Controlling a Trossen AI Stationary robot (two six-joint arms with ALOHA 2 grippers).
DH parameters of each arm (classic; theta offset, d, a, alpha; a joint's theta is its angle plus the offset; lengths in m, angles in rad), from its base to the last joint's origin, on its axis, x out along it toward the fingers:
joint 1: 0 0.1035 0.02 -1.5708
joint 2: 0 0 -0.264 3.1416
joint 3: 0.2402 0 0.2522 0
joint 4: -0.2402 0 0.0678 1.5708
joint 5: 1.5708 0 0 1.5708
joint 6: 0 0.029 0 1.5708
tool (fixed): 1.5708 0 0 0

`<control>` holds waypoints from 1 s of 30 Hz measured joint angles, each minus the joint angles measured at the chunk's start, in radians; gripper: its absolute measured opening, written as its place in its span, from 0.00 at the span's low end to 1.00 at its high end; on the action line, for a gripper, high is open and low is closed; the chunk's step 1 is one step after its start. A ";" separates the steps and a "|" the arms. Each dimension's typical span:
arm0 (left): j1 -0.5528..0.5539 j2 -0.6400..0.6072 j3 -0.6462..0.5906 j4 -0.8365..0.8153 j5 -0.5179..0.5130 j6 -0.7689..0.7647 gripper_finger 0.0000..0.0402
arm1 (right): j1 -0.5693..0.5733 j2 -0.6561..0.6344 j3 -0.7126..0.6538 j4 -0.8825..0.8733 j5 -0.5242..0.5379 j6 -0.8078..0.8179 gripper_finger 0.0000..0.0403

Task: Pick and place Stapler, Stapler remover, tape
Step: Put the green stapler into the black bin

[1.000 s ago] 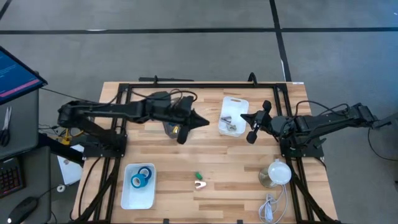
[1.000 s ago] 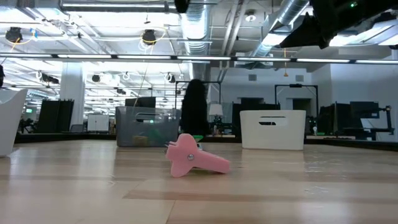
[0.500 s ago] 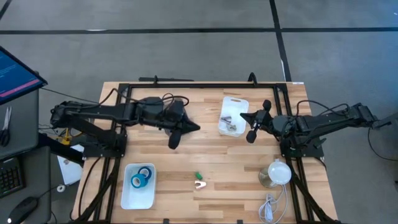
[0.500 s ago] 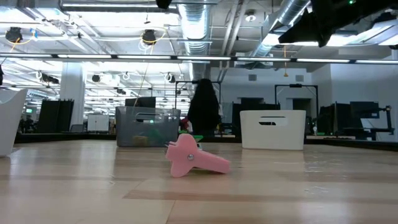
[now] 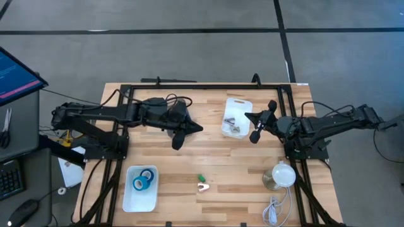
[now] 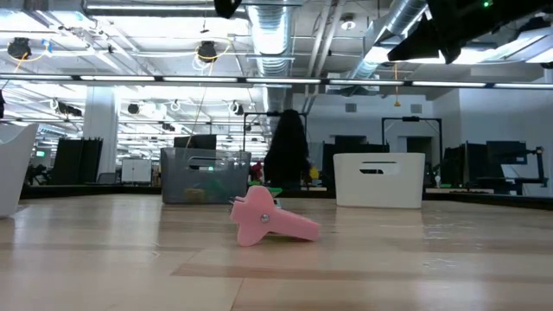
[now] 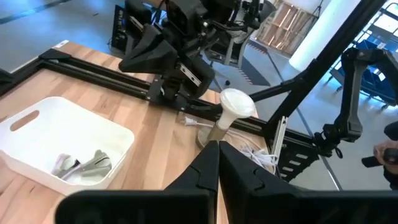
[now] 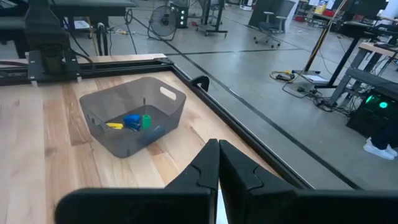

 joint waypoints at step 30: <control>-0.048 0.000 -0.006 -0.466 -0.020 0.225 0.00 | 0.004 0.005 0.000 0.001 -0.316 0.048 0.00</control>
